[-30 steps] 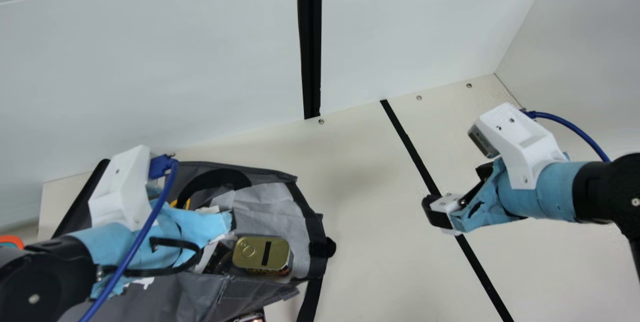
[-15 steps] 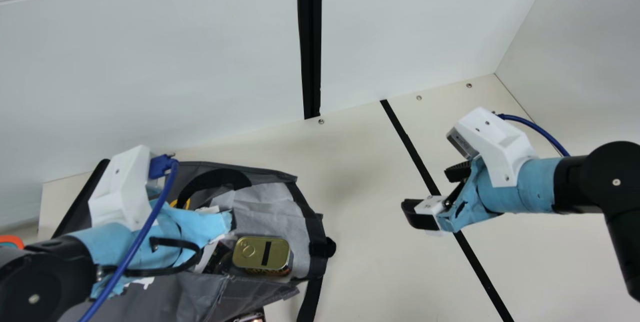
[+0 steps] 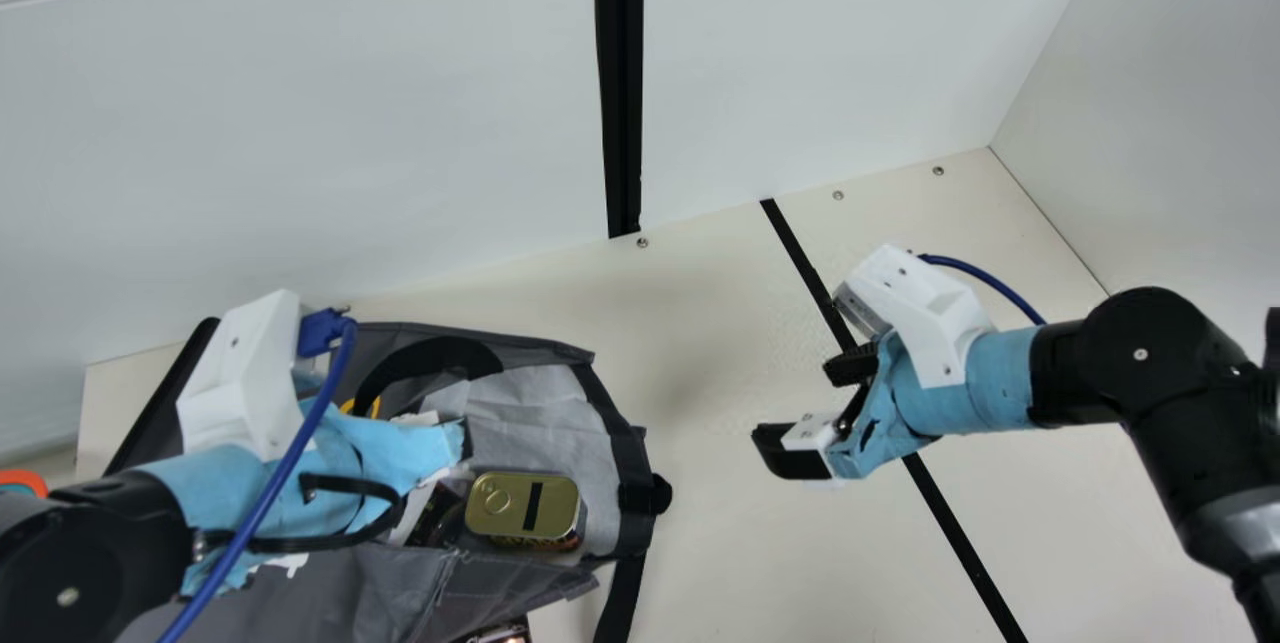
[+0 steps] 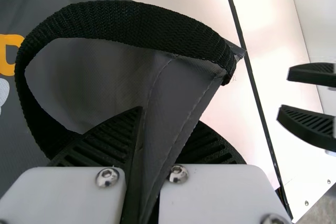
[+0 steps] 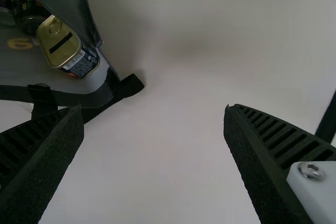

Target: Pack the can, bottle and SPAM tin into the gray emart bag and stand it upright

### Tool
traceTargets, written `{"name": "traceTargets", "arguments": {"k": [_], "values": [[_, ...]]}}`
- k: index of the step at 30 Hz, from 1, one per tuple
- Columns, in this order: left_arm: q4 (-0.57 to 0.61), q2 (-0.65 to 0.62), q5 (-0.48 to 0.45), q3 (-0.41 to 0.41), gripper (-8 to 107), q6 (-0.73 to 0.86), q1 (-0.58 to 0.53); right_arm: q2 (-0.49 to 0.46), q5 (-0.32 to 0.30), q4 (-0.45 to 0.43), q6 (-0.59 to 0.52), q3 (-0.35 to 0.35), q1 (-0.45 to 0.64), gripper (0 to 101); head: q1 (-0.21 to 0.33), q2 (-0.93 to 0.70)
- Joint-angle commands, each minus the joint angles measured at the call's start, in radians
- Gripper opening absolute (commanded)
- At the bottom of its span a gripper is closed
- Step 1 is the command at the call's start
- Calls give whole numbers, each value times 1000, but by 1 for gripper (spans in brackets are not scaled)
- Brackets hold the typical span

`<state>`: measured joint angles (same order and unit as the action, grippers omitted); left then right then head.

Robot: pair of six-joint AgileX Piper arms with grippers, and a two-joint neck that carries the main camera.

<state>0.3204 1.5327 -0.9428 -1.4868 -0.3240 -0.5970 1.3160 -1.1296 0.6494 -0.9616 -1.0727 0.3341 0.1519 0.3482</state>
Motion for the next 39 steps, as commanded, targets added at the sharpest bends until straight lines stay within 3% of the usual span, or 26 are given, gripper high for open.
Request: {"name": "traceTargets", "arguments": {"k": [1,17,39], "values": [[0,0,0,0,-8,0,0,10,11,18,-12,8,-10,95,23,1],[0,0,0,0,-8,0,0,125,72,119,-116,41,-91,95,23,1],[0,0,0,0,-8,0,0,298,120,204,-226,12,-232,95,23,1]]}}
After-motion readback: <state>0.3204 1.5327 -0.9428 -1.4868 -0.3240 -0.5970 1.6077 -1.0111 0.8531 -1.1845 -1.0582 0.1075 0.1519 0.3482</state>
